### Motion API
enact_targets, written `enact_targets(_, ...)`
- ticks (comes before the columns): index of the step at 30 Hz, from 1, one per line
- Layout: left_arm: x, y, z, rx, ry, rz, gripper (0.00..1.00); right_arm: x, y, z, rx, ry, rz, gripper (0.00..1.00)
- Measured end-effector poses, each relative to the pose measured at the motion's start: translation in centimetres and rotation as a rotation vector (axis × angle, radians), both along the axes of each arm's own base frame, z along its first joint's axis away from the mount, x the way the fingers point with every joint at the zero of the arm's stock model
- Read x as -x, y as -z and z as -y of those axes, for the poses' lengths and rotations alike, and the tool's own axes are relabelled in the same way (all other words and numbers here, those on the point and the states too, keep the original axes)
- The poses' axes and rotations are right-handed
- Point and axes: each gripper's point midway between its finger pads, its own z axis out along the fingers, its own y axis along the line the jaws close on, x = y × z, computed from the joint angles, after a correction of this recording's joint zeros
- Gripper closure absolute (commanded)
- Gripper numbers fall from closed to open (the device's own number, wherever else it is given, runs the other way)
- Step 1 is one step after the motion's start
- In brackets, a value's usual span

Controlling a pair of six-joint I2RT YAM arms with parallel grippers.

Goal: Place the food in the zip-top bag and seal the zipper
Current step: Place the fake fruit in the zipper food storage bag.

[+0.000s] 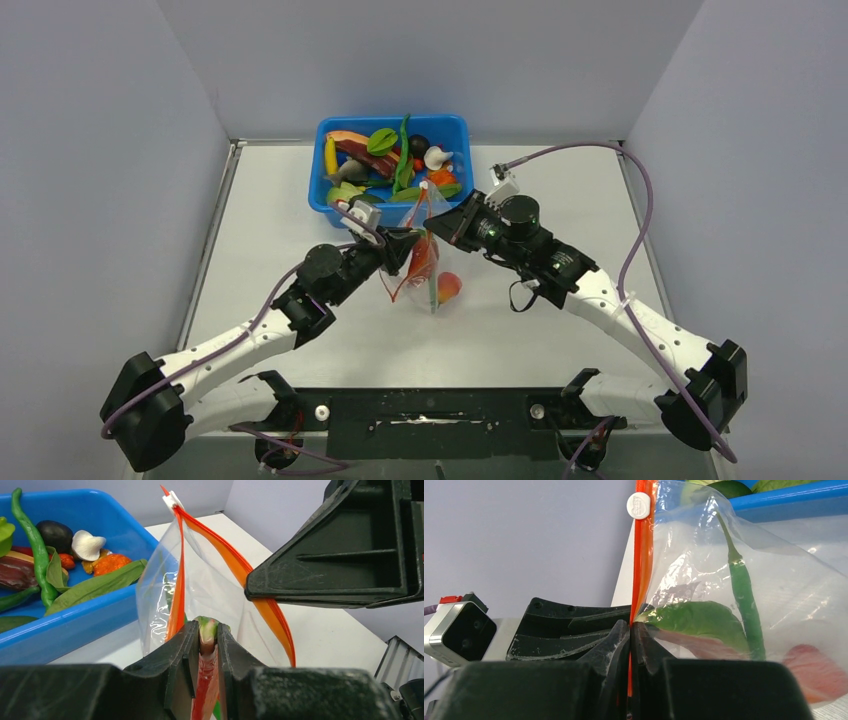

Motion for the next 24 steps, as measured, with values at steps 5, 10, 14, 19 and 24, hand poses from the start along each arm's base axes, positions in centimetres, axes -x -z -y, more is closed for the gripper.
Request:
enact_targets(5,0.4,-0.9,0.7,0.018,0.029,0.003,1.0,-0.1,0.0,-0.2,-0.001,0.003,0.004,1.0)
enact_targets(10,0.6,-1.1,0.9,0.031,0.044,-0.001,1.0,0.2,0.2,-0.7,0.001,-0.008,0.003,1.0)
enact_targets(14,0.7,-1.1,0.9,0.031,0.043,0.0,1.0,0.3,0.2,-0.8,0.001,-0.011,0.005,1.0)
enact_targets(19,0.3,-0.7,0.8,0.023,0.022,-0.007,1.0,0.4,0.0,-1.0,-0.002,-0.011,0.01,1.0)
enact_targets(24,-0.1,0.0,0.9,0.012,0.009,-0.024,1.0,0.6,-0.1,-1.2,-0.006,-0.018,0.014,1.0)
